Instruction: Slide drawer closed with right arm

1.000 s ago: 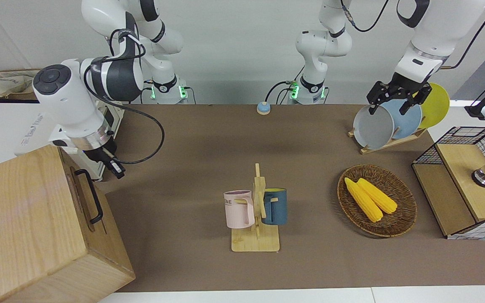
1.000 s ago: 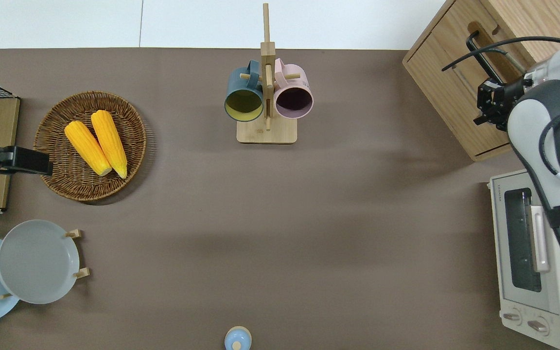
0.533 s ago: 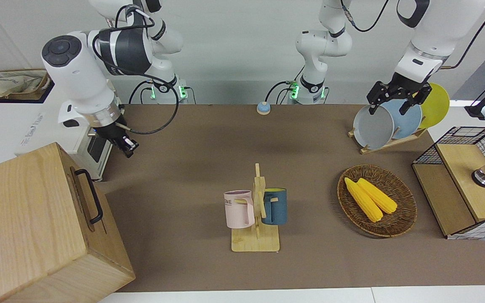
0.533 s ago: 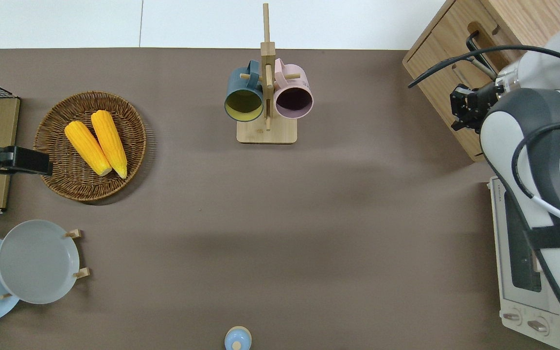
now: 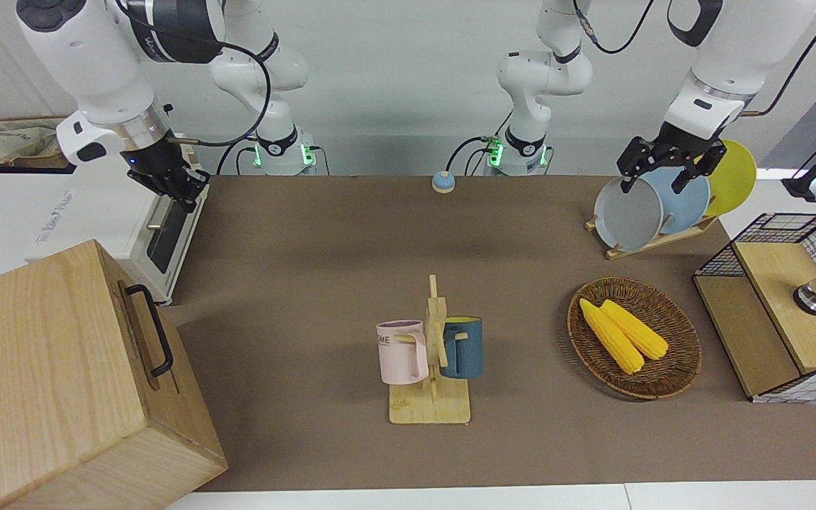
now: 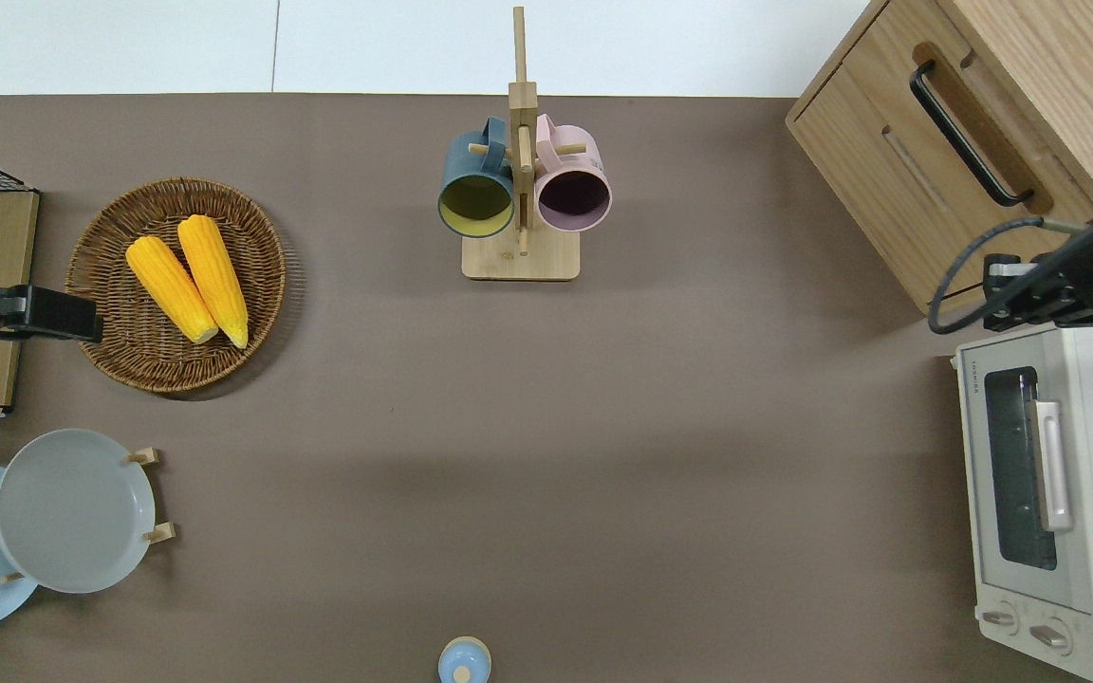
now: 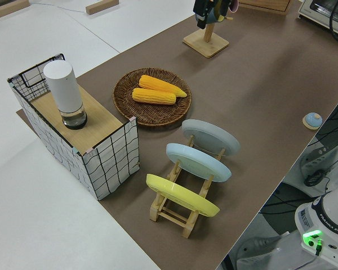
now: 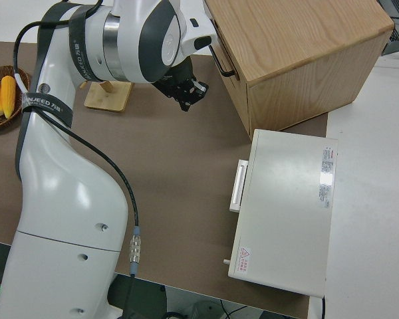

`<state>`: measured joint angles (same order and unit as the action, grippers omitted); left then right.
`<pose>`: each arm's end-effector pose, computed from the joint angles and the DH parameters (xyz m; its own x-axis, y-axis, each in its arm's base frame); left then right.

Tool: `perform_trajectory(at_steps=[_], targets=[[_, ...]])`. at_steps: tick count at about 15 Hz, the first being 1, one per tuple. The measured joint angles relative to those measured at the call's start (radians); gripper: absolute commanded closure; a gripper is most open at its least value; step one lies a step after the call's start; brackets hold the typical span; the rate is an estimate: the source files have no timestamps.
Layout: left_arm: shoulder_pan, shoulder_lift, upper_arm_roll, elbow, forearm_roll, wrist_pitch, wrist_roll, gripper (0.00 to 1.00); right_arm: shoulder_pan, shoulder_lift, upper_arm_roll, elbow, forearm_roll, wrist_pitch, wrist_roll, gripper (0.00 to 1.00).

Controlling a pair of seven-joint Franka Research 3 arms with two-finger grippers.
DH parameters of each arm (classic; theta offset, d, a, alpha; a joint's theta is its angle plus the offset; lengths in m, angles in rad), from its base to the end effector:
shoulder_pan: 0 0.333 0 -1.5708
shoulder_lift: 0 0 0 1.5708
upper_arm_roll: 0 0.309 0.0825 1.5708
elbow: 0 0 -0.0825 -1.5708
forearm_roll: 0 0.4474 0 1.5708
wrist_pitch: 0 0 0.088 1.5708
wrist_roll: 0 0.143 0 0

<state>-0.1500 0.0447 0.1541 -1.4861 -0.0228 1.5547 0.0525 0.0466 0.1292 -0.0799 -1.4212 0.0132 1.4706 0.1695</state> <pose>0.6312 -0.0026 0.5978 0.9985 -0.0491 0.0252 -0.0494 -0.9987 0.0146 0.6433 -0.0166 0.5711 0.9766 -0.2002 -0.0787 -0.2000 -0.9797 0.0105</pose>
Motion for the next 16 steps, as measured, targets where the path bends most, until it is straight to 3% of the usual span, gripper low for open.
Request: perform_trajectory(at_steps=[4, 5, 7, 8, 9, 16], targets=[[0.0, 0.0, 0.0, 0.0, 0.0, 0.0, 0.0, 0.0, 0.001, -0.032, -0.005, -0.021, -0.062, -0.001, -0.178, 0.997], [0.0, 0.0, 0.0, 0.0, 0.0, 0.0, 0.0, 0.0, 0.003, -0.034, -0.005, -0.022, -0.068, -0.001, -0.198, 0.907], [0.0, 0.0, 0.0, 0.0, 0.0, 0.0, 0.0, 0.0, 0.005, -0.035, -0.004, -0.022, -0.072, -0.001, -0.211, 0.423], [0.0, 0.0, 0.0, 0.0, 0.0, 0.0, 0.0, 0.0, 0.006, -0.035, -0.004, -0.022, -0.072, -0.001, -0.212, 0.119], [0.0, 0.0, 0.0, 0.0, 0.0, 0.0, 0.0, 0.0, 0.008, -0.035, -0.004, -0.022, -0.072, -0.001, -0.213, 0.014], [0.0, 0.0, 0.0, 0.0, 0.0, 0.0, 0.0, 0.0, 0.011, -0.035, -0.004, -0.018, -0.07, -0.001, -0.189, 0.011]])
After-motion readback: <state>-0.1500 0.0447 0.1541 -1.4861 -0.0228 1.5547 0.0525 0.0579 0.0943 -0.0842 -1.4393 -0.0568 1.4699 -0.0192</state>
